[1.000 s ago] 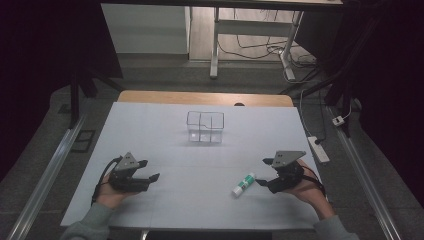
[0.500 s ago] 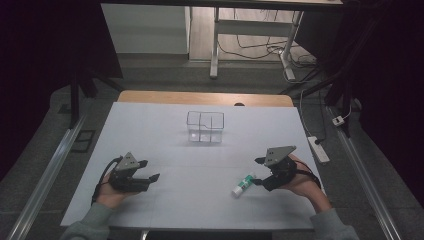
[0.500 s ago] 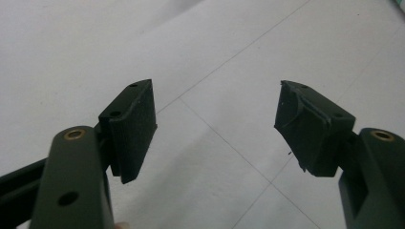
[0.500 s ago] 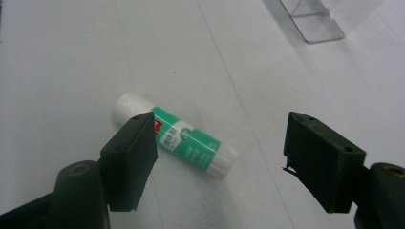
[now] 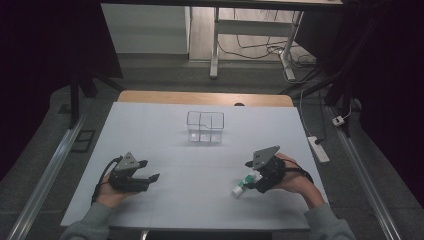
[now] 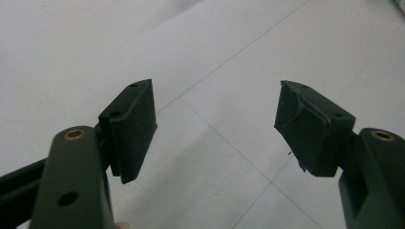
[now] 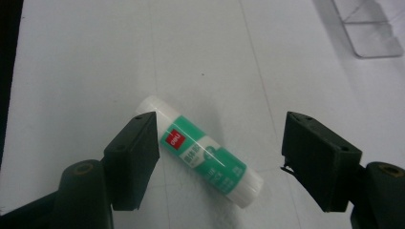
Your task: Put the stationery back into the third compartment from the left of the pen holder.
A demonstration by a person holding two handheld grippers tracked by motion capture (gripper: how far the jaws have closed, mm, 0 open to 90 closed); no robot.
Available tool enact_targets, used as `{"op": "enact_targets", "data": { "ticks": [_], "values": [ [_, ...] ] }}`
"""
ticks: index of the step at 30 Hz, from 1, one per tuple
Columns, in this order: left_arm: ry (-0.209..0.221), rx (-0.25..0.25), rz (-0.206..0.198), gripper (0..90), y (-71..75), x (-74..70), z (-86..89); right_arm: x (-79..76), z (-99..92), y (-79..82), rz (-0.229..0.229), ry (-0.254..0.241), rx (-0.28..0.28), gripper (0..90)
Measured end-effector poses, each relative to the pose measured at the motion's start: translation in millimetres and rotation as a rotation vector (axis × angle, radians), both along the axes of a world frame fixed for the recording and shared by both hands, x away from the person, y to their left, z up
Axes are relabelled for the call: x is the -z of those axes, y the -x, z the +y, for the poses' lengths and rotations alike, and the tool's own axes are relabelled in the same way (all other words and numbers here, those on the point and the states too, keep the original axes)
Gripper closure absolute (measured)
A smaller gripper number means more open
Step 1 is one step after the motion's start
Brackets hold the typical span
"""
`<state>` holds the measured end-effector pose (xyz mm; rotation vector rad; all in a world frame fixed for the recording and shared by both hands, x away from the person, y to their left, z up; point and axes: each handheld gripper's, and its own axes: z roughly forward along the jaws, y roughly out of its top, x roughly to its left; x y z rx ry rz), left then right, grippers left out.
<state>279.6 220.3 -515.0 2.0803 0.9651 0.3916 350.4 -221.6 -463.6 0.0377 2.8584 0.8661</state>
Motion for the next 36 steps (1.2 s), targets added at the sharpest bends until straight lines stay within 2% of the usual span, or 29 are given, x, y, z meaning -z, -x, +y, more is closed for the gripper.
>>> {"op": "enact_targets", "data": {
  "ticks": [6, 13, 20, 28, 31, 36],
  "values": [
    [-0.004, 0.005, 0.001, 30.2, -0.1, 0.2, -0.3, 4.9, 11.5, 2.5, 0.038, 0.035, -0.067, 29.1],
    [0.005, 0.007, 0.003, 30.2, 0.4, -0.7, -0.6, 9.0, 22.2, 3.0, 0.058, 0.083, -0.127, 30.7],
    [0.003, 0.004, 0.008, 30.2, -0.5, 0.1, 0.1, 10.7, 24.5, 2.1, 0.053, 0.115, -0.154, 32.0],
    [0.0, 0.005, 0.009, 30.2, -0.5, 0.2, -0.3, 14.2, 24.4, 2.5, 0.053, 0.124, -0.177, 33.4],
    [0.0, 0.006, 0.01, 30.2, -0.6, 0.3, -0.3, 15.8, 26.2, 3.1, 0.031, 0.147, -0.187, 35.0],
    [-0.001, 0.006, 0.01, 30.2, -0.8, 0.4, -0.1, 21.9, 30.9, 2.6, 0.041, 0.173, -0.233, 40.0]
  ]
}}
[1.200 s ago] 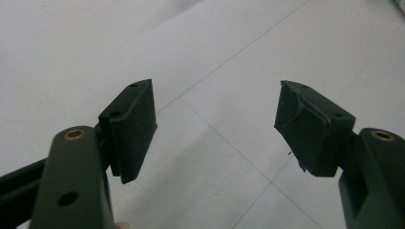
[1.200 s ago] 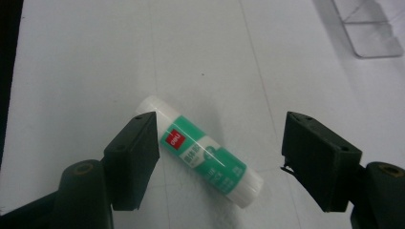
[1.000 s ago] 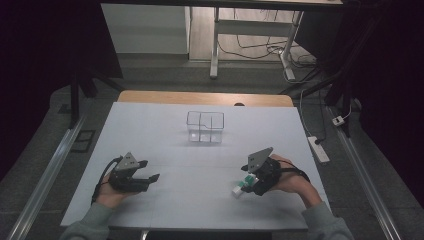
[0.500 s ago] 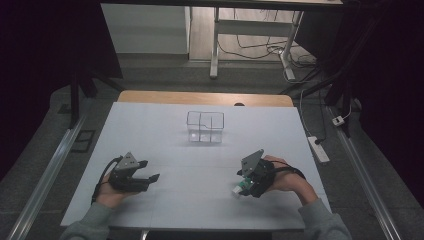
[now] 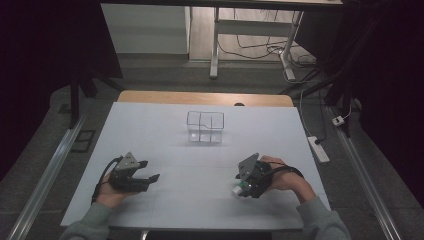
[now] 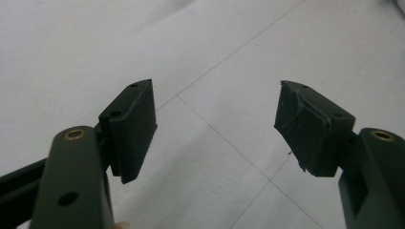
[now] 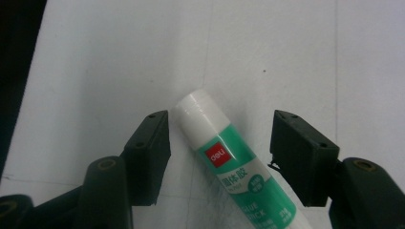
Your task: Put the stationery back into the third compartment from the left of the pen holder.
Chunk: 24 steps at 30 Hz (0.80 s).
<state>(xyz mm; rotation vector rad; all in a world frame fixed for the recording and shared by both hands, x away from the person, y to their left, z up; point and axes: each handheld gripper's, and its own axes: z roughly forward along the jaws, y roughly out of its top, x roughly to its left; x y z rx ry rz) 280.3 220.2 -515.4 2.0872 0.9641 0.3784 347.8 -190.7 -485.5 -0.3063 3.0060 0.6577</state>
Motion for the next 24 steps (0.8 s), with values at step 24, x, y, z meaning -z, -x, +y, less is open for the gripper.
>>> {"op": "enact_targets", "data": {
  "ticks": [24],
  "values": [
    [-0.018, 0.002, 0.003, 30.0, -0.1, 1.5, -2.5, 8.8, 9.6, -5.0, -0.021, 0.051, -0.072, 64.8]
  ]
}}
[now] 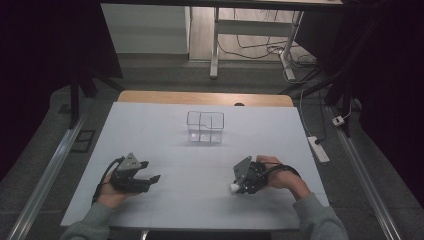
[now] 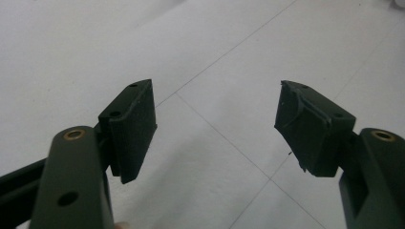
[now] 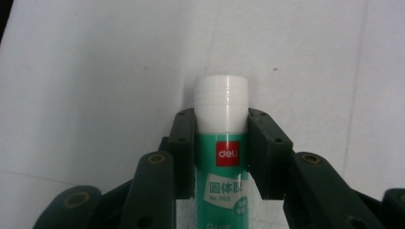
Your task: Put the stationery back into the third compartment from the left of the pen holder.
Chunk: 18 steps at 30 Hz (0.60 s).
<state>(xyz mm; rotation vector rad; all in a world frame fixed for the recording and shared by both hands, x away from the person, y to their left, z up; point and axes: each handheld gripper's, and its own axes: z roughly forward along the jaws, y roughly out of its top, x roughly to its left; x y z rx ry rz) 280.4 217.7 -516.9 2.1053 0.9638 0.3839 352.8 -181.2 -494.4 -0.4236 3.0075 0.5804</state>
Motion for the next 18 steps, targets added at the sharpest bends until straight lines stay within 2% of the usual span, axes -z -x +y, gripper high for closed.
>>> {"op": "enact_targets", "data": {
  "ticks": [2, 5, 6, 10, 15, 18],
  "values": [
    [0.001, -0.002, 0.001, 30.1, -0.3, -0.1, 0.9, -3.1, -1.9, -2.2, 0.02, -0.046, 0.038, 64.8],
    [0.003, -0.003, 0.0, 30.1, -0.2, -0.2, 1.1, -10.7, -5.5, -5.8, 0.015, -0.106, 0.1, 64.7],
    [0.002, -0.003, 0.0, 30.1, -0.2, -0.1, 1.1, -13.8, -7.1, -7.8, 0.028, -0.122, 0.115, 64.8],
    [0.003, -0.004, -0.001, 30.1, -0.3, -0.2, 1.8, -22.1, -14.0, -13.1, 0.053, -0.231, 0.2, 64.7],
    [0.003, -0.007, -0.004, 30.1, -0.2, -0.5, 2.7, -30.3, -22.2, -19.3, 0.049, -0.325, 0.303, 64.7],
    [0.004, -0.007, -0.005, 30.1, -0.2, -0.6, 2.8, -34.5, -26.5, -21.5, 0.067, -0.388, 0.348, 64.7]
  ]
}}
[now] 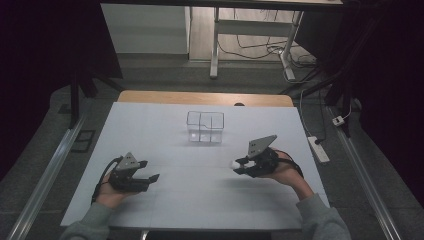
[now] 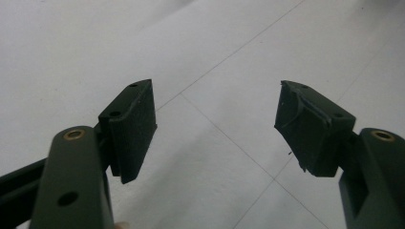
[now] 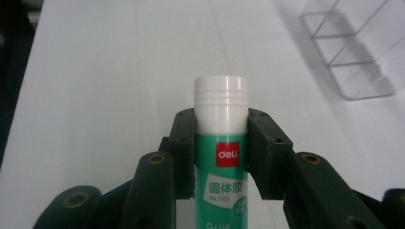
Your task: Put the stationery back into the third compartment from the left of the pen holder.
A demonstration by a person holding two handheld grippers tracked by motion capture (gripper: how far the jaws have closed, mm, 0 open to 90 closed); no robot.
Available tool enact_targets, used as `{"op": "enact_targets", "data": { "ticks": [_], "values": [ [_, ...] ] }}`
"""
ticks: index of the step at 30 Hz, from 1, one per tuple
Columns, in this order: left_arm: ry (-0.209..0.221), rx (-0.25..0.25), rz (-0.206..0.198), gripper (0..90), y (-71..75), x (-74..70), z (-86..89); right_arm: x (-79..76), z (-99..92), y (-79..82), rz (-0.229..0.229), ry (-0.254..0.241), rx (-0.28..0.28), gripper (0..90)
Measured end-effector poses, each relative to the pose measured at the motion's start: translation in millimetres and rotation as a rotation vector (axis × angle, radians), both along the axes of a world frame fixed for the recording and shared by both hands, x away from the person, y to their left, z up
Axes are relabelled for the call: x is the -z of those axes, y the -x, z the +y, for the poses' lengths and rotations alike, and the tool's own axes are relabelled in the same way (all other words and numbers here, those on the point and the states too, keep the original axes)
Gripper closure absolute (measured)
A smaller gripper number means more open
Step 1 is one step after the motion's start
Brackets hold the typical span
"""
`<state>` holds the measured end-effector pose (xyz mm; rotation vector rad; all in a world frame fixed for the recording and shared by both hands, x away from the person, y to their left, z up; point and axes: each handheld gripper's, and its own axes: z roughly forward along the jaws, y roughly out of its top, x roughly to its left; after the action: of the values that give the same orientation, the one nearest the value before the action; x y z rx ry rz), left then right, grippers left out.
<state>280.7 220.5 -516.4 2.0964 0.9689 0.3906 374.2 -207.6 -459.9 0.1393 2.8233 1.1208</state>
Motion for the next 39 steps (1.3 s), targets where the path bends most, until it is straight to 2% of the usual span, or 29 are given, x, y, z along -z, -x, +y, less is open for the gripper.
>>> {"op": "enact_targets", "data": {
  "ticks": [5, 10, 17, 25, 31, 39],
  "values": [
    [0.001, 0.0, 0.002, 30.1, -0.7, 0.5, -0.1, -6.2, -6.2, -2.5, 0.012, -0.068, 0.058, 64.7],
    [0.004, -0.002, 0.002, 30.1, -0.7, 0.5, 0.4, -9.1, -11.1, -5.7, 0.017, -0.147, 0.141, 64.7],
    [0.003, -0.001, 0.003, 30.1, -0.7, 0.6, 0.2, -11.5, -15.9, -8.2, -0.009, -0.19, 0.226, 64.6],
    [0.007, -0.005, 0.001, 30.1, -0.5, 0.1, 1.1, -17.9, -21.9, -9.4, -0.037, -0.277, 0.319, 64.6],
    [0.008, -0.007, 0.0, 30.1, -0.7, 0.0, 1.6, -22.6, -24.4, -8.3, -0.064, -0.333, 0.358, 64.5],
    [0.01, -0.007, 0.0, 30.0, -0.8, -0.2, 1.9, -26.8, -23.6, -8.3, -0.09, -0.374, 0.401, 64.5]
  ]
}}
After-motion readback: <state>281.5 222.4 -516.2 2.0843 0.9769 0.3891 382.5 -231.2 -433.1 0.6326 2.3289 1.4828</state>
